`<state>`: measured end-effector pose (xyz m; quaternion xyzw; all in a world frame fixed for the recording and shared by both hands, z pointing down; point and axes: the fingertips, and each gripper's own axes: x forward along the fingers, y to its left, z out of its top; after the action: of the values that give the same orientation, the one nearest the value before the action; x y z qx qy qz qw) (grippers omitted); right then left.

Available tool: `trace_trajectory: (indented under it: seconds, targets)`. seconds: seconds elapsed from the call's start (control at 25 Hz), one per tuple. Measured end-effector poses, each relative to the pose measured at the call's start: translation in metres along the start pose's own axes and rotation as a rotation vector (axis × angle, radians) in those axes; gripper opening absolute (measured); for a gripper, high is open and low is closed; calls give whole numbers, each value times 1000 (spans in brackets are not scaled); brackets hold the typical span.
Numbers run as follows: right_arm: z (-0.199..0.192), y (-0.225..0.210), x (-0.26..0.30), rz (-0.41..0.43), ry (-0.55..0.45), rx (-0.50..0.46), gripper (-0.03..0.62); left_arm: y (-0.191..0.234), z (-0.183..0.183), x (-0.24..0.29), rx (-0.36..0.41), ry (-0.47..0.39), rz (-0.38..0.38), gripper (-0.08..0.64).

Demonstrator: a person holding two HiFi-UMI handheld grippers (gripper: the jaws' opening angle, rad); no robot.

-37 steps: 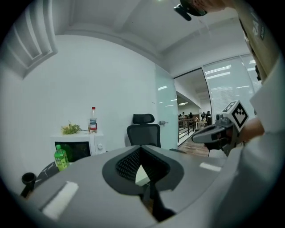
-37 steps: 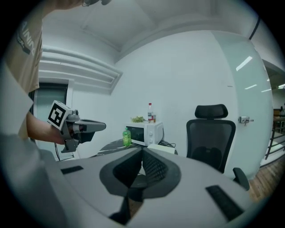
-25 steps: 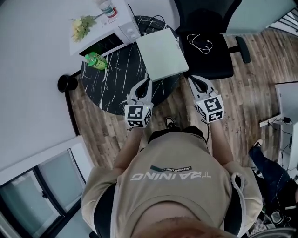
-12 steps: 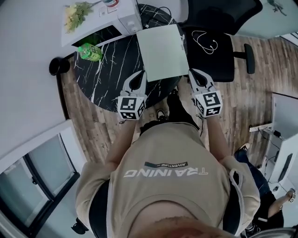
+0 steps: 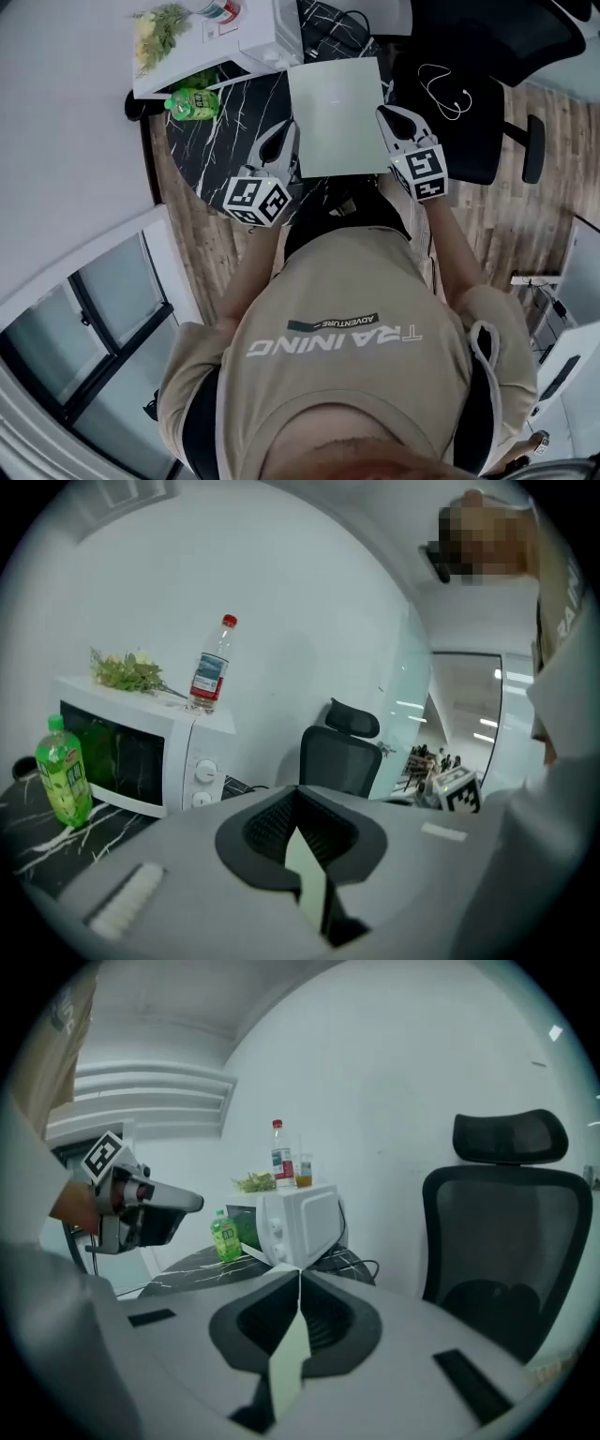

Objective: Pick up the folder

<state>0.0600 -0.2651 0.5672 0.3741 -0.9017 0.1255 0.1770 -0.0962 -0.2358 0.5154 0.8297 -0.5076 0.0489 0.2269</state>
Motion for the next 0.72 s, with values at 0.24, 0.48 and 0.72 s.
trace_trajectory:
  seconds: [0.24,0.48,0.72]
  targets:
    - [-4,-24,25,27,8,47,9,24,1,21,-49,22,60,6]
    - [-17,-39,39,28,50,73,9,42,-7,50,-29,59,14,6]
    - [-32,-41,43,19,110,95,9,72,-35,66,-31,124,37,6]
